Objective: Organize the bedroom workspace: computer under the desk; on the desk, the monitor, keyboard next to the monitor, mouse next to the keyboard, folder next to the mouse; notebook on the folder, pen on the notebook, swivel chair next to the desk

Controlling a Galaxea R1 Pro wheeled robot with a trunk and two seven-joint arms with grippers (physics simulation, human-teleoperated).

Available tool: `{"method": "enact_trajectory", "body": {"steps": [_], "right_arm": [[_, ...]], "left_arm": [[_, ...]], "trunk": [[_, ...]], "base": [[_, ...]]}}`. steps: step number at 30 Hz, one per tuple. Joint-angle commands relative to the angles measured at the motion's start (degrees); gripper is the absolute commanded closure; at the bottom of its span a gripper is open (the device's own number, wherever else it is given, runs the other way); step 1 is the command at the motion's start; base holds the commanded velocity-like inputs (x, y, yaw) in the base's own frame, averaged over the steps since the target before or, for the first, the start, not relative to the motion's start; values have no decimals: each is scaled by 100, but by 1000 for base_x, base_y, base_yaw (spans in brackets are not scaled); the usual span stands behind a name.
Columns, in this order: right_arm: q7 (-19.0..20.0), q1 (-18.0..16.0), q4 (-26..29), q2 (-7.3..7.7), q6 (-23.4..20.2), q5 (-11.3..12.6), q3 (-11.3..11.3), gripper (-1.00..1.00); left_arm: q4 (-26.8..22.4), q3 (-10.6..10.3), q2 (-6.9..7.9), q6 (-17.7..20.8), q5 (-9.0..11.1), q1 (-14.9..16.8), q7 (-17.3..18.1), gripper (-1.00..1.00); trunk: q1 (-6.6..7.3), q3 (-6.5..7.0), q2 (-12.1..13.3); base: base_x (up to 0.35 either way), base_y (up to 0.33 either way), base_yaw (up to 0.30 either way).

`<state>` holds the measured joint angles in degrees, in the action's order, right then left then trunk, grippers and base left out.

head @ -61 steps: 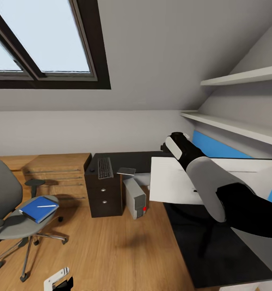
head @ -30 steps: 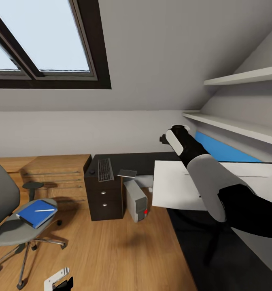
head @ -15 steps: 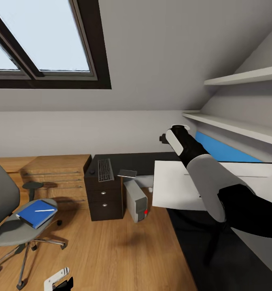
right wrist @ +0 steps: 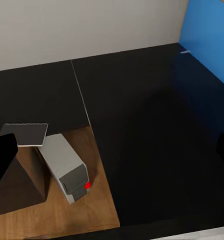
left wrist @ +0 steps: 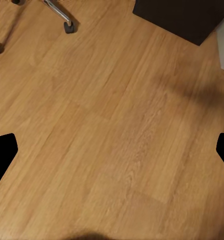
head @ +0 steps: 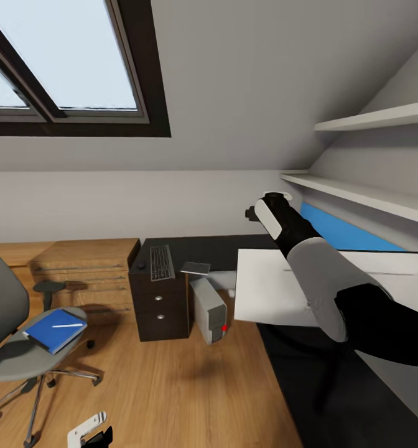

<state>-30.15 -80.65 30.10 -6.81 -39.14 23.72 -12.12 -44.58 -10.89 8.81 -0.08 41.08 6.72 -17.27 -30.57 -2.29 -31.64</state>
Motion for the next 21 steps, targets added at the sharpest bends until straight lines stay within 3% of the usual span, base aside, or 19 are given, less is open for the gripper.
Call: {"method": "enact_trajectory", "body": {"steps": [1, 21], "right_arm": [[-56, -8, 9, -2, -15, 56, -39, -100], [-37, -7, -29, 11, -17, 63, -36, -100]], "left_arm": [[-14, -36, 8, -2, 40, 5, -51, -100], [-8, -37, 7, -1, 40, 5, -57, -100]], "trunk": [[-5, -12, -10], [-5, -80, -10]], "base": [[142, 0, 0], [23, 0, 0]]}}
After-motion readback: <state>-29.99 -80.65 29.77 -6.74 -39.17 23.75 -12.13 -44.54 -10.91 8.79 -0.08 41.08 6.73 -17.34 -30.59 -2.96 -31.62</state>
